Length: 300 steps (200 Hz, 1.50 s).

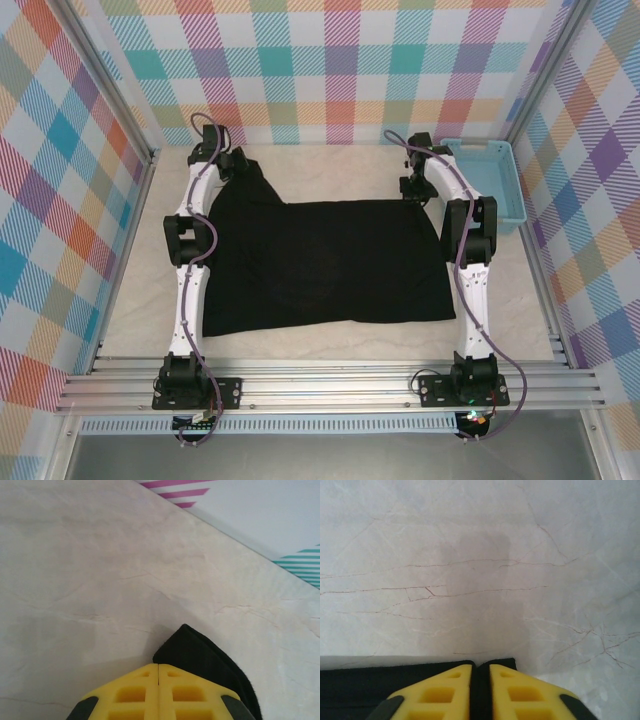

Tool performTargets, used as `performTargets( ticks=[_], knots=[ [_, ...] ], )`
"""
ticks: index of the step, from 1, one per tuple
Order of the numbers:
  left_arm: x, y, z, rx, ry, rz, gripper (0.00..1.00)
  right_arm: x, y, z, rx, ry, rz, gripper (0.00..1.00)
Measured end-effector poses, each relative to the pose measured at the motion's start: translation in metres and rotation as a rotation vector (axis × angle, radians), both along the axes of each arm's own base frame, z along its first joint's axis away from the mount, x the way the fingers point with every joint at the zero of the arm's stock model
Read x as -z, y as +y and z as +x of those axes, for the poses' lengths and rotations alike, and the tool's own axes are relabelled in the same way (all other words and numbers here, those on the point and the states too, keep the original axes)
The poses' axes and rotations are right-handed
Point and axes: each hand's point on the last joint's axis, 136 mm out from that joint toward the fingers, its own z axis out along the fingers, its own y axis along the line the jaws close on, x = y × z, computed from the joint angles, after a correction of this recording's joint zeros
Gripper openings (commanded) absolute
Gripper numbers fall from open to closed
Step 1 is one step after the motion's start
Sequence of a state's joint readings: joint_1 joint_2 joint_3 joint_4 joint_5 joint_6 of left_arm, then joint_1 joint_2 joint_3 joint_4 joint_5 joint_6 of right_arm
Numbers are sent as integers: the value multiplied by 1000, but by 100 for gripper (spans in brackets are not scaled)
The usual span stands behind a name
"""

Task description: Fold the inside-out t-shirt

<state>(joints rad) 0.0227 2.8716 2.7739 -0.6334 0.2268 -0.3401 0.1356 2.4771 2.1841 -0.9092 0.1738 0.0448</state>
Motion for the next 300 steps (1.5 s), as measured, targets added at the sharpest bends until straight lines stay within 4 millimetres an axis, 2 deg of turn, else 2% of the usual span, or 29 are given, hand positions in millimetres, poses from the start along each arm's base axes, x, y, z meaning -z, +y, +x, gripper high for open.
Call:
performTargets(
  ticks=[33,66,107,142,171,191,233,249,269,300],
  knots=[
    [-4,-3,2,20,-19,-37,0,-10,1,6,7,-45,3,2],
    [-17,0,-6,27,-10,-37,0,-35,1,13,6,-115,4,0],
    [-66,-1,-17,55,-61,-19,0,-63,-1,9,-4,-173,-2,0],
    [-106,-4,-36,83,-102,-10,0,-67,-3,-6,-5,-171,-1,0],
    [-127,-7,-68,97,-111,-12,0,-67,-4,-26,-8,-155,8,1],
    [-141,-8,-96,95,-116,-13,0,-76,-3,-43,-9,-155,29,1],
    [-179,-7,-173,62,-172,-11,0,-104,1,-84,13,-179,100,2],
    [-192,-5,-200,41,-207,-6,0,-108,2,-101,23,-174,123,2],
    [-194,-2,-231,8,-221,0,0,-103,0,-121,40,-145,133,2],
    [-166,4,-273,-50,-158,-2,0,-89,-4,-142,66,-92,121,2]
  ],
)
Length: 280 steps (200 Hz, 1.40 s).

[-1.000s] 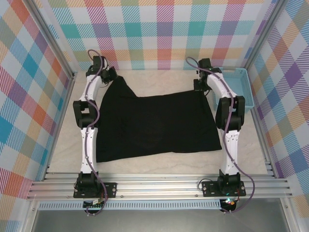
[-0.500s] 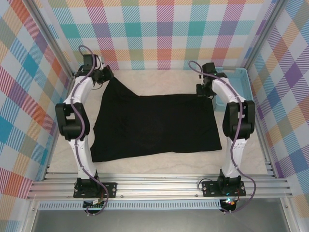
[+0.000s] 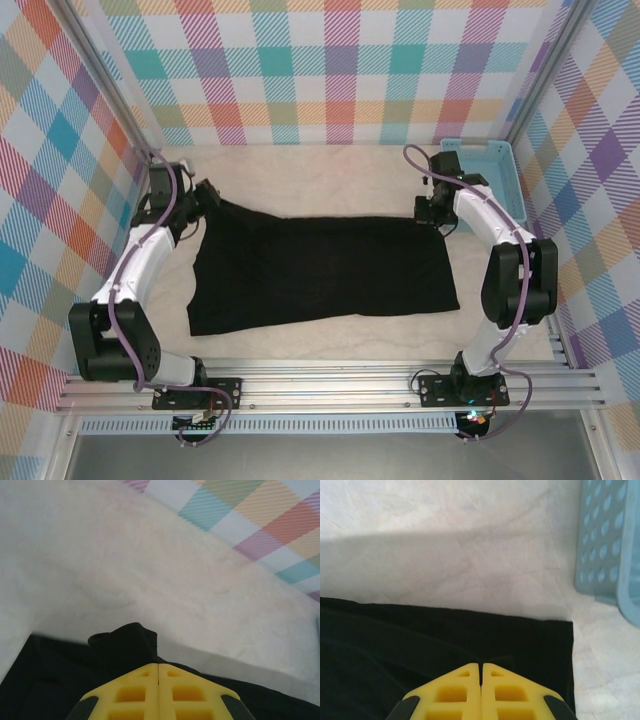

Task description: Fold the inside-out t-shirt

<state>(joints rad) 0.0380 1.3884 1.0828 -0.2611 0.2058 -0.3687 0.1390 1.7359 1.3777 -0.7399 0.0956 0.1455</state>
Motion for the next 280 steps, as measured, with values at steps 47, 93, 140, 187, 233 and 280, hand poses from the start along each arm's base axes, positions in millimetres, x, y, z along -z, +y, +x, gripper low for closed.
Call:
performTargets(
  ticks=[47,93,140,187,233,280],
  knots=[
    [20,3,-46,-55,70,-29,0,4,-10,-11,21,25,-48,2],
    [15,3,-56,-76,65,-47,0,3,-21,-13,39,35,-112,4],
    [7,3,-69,-77,64,-48,0,-12,-23,-4,17,1,-149,6],
    [-1,-1,-88,-63,75,-56,0,-8,-21,-1,-55,14,-241,6],
    [28,-7,-114,-42,159,-68,0,5,-27,-5,-91,55,-355,9],
    [76,-10,-138,-52,285,-83,0,34,-39,-26,-79,172,-423,13]
  ],
)
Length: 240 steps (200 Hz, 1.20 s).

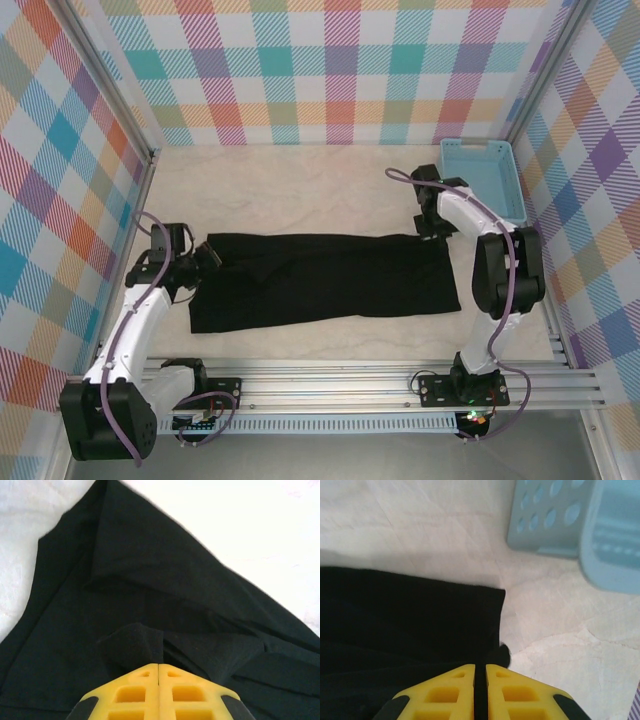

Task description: Fold the inside-out t-shirt

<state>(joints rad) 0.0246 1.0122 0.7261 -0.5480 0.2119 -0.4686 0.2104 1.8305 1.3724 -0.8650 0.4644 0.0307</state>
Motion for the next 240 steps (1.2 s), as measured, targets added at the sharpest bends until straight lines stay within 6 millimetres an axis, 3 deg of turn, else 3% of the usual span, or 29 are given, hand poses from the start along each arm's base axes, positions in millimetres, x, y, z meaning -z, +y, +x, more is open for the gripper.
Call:
performTargets(
  ticks=[40,127,177,202,240],
  knots=[
    [18,-5,-12,-14,49,-25,0,10,-7,-14,28,48,-34,10],
    [-7,-14,-22,14,-17,-53,0,9,-9,-15,36,49,-44,3],
    [-7,-17,-34,25,-4,-58,0,9,-10,-17,35,59,-56,4],
    [14,-18,-41,10,48,-69,0,14,-10,-18,34,73,-65,9],
    [49,-19,-48,-10,137,-80,0,17,0,-22,13,93,-64,38]
  ],
)
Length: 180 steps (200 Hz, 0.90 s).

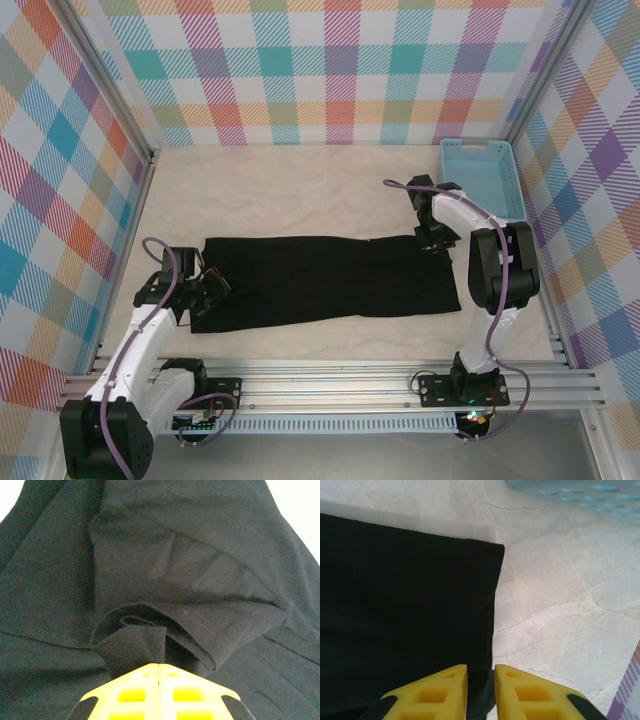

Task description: Fold the inside-out t-shirt

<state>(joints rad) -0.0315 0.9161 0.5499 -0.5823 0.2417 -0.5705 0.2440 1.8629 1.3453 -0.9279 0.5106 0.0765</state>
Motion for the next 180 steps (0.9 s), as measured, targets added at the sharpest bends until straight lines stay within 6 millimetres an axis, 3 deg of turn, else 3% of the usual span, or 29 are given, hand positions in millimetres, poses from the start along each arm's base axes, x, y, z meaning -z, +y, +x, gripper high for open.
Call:
performTargets(
  ticks=[18,37,52,71,92,108,122,138,180],
  knots=[
    [8,0,1,-6,15,-3,0,-10,22,2,-51,-41,41,47],
    [13,0,1,-10,18,-4,0,-30,71,-3,-159,-123,168,50],
    [15,0,3,-12,17,-3,0,-47,129,-15,-281,-176,321,50],
    [15,0,3,-11,15,1,0,-58,218,-42,-453,-193,542,47],
    [14,0,4,-10,11,3,0,-55,310,-84,-591,-136,781,44],
    [14,1,6,-12,3,6,0,-43,361,-114,-657,-67,906,42],
    [13,1,8,-13,-6,9,0,-30,389,-131,-676,-6,960,40],
    [13,1,8,-13,-6,9,0,-15,412,-138,-670,38,993,38],
    [13,1,8,-13,-7,9,0,9,435,-129,-609,80,1006,40]
  ],
)
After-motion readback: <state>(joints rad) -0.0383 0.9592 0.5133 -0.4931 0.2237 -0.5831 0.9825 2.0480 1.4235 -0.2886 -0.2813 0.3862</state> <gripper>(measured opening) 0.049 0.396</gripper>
